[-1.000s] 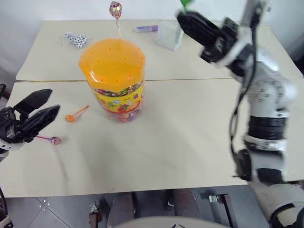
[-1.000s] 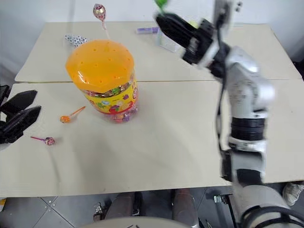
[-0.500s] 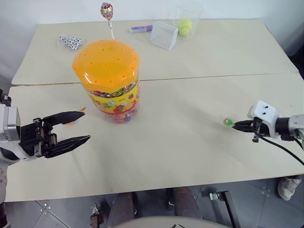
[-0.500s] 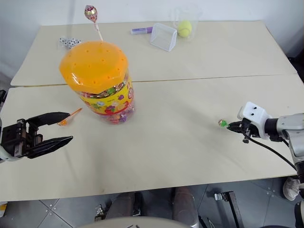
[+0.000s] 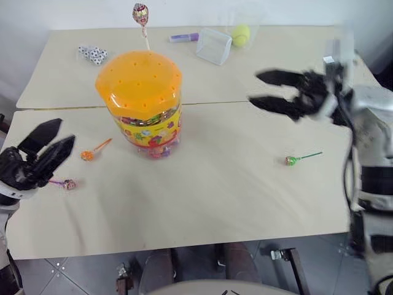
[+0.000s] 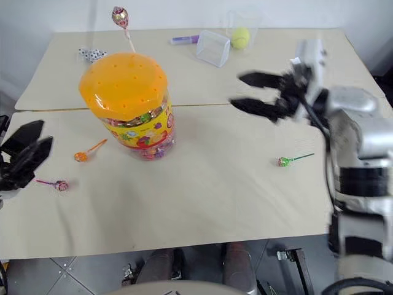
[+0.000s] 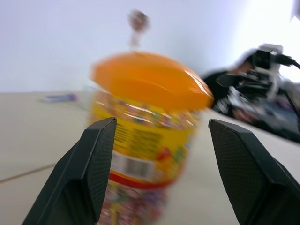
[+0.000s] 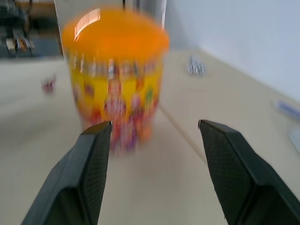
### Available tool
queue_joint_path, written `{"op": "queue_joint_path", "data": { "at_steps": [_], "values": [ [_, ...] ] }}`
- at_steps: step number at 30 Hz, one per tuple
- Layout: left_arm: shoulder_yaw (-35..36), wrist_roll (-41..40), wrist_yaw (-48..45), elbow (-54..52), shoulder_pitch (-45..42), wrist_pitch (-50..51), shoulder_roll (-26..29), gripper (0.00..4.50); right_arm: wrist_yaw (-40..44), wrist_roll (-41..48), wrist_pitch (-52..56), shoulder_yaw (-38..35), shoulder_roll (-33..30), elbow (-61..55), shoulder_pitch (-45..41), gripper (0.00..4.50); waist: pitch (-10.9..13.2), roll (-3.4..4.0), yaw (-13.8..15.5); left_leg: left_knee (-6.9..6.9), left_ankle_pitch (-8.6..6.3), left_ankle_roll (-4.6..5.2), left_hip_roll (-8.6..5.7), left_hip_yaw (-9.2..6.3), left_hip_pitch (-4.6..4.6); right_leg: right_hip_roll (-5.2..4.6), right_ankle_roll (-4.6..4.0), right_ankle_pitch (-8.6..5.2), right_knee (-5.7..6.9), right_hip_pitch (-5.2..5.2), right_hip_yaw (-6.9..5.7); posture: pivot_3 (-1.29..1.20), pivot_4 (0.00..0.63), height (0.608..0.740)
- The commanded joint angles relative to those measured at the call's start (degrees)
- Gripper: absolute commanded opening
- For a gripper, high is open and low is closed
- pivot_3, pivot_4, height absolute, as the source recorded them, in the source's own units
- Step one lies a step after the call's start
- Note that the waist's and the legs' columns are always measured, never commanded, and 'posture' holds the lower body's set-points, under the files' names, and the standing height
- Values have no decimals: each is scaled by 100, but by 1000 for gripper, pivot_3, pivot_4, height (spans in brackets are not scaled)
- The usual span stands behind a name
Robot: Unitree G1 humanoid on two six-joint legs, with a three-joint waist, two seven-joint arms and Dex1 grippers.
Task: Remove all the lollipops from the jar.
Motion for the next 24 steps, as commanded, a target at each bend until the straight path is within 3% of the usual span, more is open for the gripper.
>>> {"op": "queue_joint_path", "data": {
  "at_steps": [1,4,8,24],
  "values": [
    [114,-209,155,-76,20,11,-41,3357,-865,-323,307,413,856,414,-831,3065,0,0,-5,1,0,-1,0,-2,-3,0,0,0,6,-5,-1,0,150,740],
    [25,-293,158,-138,30,92,-64,3357,-1607,-543,279,441,1815,1294,-1616,3065,0,0,4,0,0,-1,-4,-4,-20,1,0,0,11,-19,-5,0,150,740],
    [-4,-326,189,-189,19,100,-82,3357,-1999,-797,79,413,2369,1999,-2093,3065,-9,-16,13,-7,-1,-1,-9,-13,-26,1,0,0,11,-22,-11,0,150,740],
    [-76,-440,259,-302,-47,62,-121,3357,-2186,-1150,-480,146,3237,3637,-3236,3065,-11,-18,-295,-22,0,-4,-4,0,-20,8,2,1,10,-31,0,0,150,740]
  ]
}}
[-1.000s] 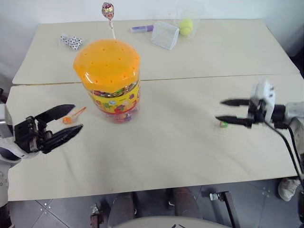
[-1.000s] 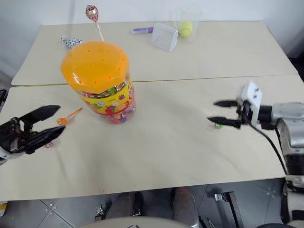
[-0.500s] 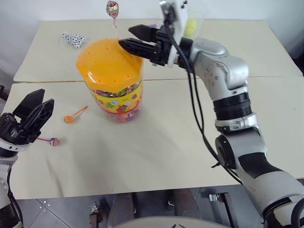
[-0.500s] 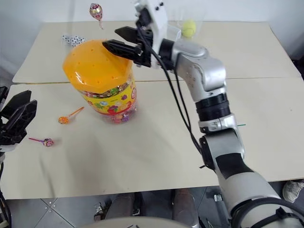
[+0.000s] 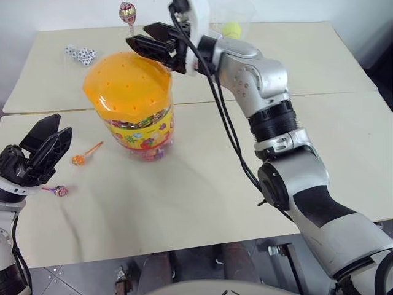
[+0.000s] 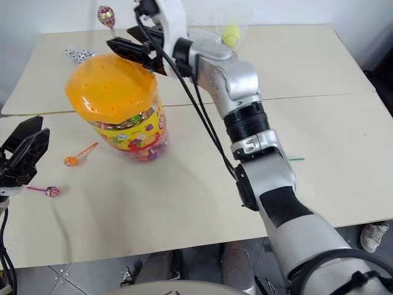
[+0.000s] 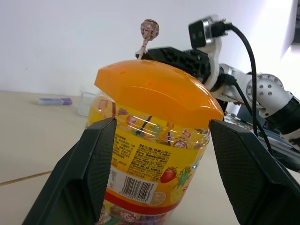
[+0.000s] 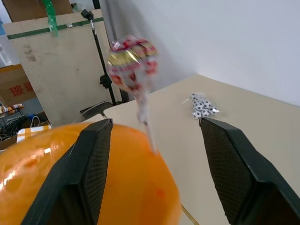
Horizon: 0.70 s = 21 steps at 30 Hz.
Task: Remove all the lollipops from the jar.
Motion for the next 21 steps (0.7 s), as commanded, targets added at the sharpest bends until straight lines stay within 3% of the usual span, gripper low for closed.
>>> {"op": "queue_joint_path", "data": {
  "at_steps": [1,2,5,12,16,21],
  "values": [
    [92,-165,7,-196,-23,-80,-15,3357,83,-6,-291,-208,107,238,-296,3065,0,0,-13,0,0,0,0,-1,-1,0,0,0,0,0,0,0,150,740],
    [91,-164,9,-195,-27,-85,-15,3357,117,-14,-338,-224,138,319,-338,3065,0,0,-17,0,0,0,0,-1,-1,0,0,0,0,0,0,0,150,740],
    [113,-167,25,-218,-22,-121,-35,3357,179,-19,-424,-286,196,428,-400,2443,0,0,-28,-1,0,0,0,-1,-1,0,0,0,-1,0,1,0,150,740],
    [214,-352,117,-281,-31,-141,-32,3357,404,-9,-549,-389,170,463,-412,37,0,0,-29,0,0,0,1,-2,-1,0,0,0,-1,0,3,0,150,740],
    [190,-441,47,-323,-72,-116,63,3357,765,360,-995,-811,131,273,-364,11,0,0,-28,-1,0,0,1,-2,-2,0,0,0,-1,0,4,0,150,740],
    [88,-345,-228,-403,-35,-76,312,3357,1366,708,-1107,-1295,-619,-270,-31,11,0,-1,15,1,-1,1,-1,-5,-5,0,0,0,-2,0,4,0,150,740]
  ]
}}
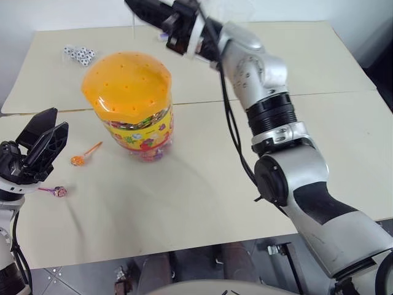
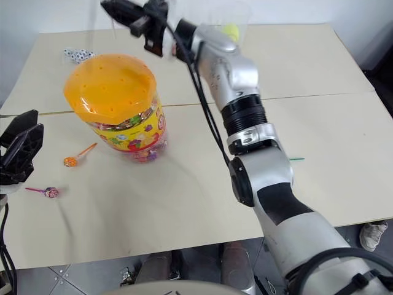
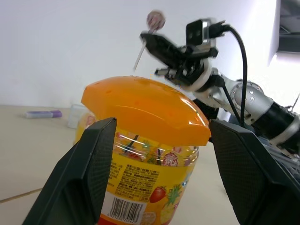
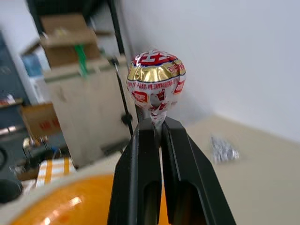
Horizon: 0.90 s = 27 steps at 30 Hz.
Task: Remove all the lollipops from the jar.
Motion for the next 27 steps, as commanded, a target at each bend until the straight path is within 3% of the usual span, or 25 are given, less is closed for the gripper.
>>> {"op": "queue_joint_path", "data": {
  "at_steps": [1,7,10,12,16,21,24,27],
  "values": [
    [-14,72,-286,-278,36,-43,245,3357,388,170,29,-334,-860,-619,237,11,-1,-2,32,1,0,1,-1,-1,0,0,0,0,0,1,0,0,150,740],
    [-501,742,-1097,-496,317,-225,659,3357,1068,-369,1649,335,-3395,-2037,1603,11,0,0,200,0,-5,5,-3,13,-2,-3,1,0,-10,-3,8,0,150,740],
    [-814,1265,-1562,-360,414,-470,868,3357,1523,-881,1832,719,-4788,-2878,3009,11,6,10,213,-5,-5,4,0,32,-5,0,1,0,-9,-21,20,0,150,740],
    [-979,1534,-1789,-240,421,-651,942,3357,1550,-1162,1610,772,-5322,-3170,3862,11,6,11,249,-6,-5,3,2,41,-2,2,0,0,-9,-25,25,0,150,740],
    [-1160,1841,-2083,223,206,-822,1084,3357,1237,-1480,733,412,-5588,-3071,5680,11,4,7,274,1,-5,3,6,75,9,2,0,0,-8,-31,44,0,150,740],
    [-1210,2007,-2157,411,92,-910,1088,3357,1015,-1500,3,178,-5411,-2904,6345,11,4,20,285,10,-6,5,5,101,19,2,3,2,-9,-33,72,0,150,740],
    [-1187,2062,-2171,463,91,-951,1092,3357,1163,-1187,154,-14,-5331,-3036,6491,687,4,20,297,8,-7,7,6,99,19,2,4,2,-7,-33,71,0,150,740],
    [-1123,2138,-2090,474,141,-963,1097,3357,1397,-933,-213,-271,-5258,-3058,6641,1685,4,20,310,8,-8,9,6,97,17,2,5,2,-8,-34,70,0,150,740]
  ]
}}
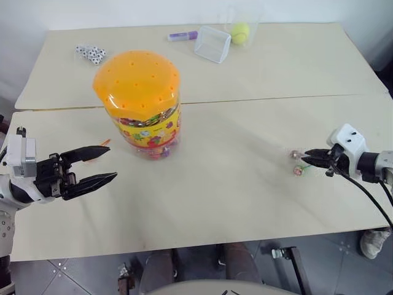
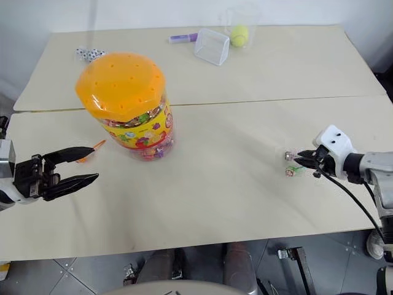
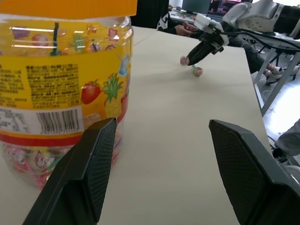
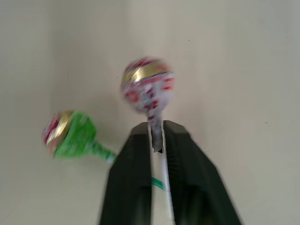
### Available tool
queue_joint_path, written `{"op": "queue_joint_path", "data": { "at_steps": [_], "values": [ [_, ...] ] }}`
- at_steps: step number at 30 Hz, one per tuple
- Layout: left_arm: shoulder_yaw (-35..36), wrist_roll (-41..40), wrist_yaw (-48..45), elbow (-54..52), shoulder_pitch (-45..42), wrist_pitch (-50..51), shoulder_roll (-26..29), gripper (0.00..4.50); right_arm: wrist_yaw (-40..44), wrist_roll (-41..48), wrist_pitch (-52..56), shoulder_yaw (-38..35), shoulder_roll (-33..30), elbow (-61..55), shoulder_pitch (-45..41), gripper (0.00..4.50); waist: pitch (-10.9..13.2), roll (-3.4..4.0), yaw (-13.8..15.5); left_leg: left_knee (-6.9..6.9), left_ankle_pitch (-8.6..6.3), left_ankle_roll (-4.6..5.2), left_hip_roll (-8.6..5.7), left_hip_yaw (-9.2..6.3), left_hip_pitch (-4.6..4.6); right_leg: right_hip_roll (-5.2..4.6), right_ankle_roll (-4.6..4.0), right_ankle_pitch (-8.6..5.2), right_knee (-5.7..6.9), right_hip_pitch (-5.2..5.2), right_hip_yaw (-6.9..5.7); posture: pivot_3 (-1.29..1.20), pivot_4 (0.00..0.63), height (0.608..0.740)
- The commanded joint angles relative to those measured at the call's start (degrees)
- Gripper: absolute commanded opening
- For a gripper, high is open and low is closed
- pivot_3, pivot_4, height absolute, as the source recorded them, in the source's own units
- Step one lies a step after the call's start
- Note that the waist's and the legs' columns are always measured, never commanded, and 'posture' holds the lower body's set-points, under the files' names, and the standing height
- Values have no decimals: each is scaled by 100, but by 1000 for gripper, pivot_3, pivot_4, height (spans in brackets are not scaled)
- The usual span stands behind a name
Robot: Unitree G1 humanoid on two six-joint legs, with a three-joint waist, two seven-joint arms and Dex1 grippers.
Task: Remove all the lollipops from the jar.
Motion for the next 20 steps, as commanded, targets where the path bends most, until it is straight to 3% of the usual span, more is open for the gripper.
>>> {"op": "queue_joint_path", "data": {
  "at_steps": [1,5,8,12,20],
  "values": [
    [193,136,59,-11,74,-105,84,3357,404,488,-435,-498,46,-216,152,1999,0,0,11,0,0,1,0,0,-1,0,1,0,0,0,0,0,150,740],
    [287,712,496,274,161,-436,29,3357,1244,1831,-994,-1095,737,-773,45,3266,0,0,7,1,-1,1,0,-1,2,2,2,1,-1,2,0,0,150,740],
    [369,1293,960,637,305,-882,-104,3357,1326,2161,-821,-877,1114,-1211,-211,4290,0,0,-24,1,0,1,5,0,6,10,1,1,2,2,5,0,150,740],
    [539,1562,1428,683,642,-1030,-263,3357,1643,2122,-925,-91,1690,-1529,-607,4402,-1,-2,-21,0,-1,1,9,0,9,10,0,2,5,1,5,0,150,740],
    [716,1756,2277,-181,1276,-1196,-876,3357,1534,887,-2817,869,2899,-378,-1192,4402,-8,-14,34,13,-6,8,4,-3,-1,3,4,5,5,3,1,0,150,740]
  ]
}}
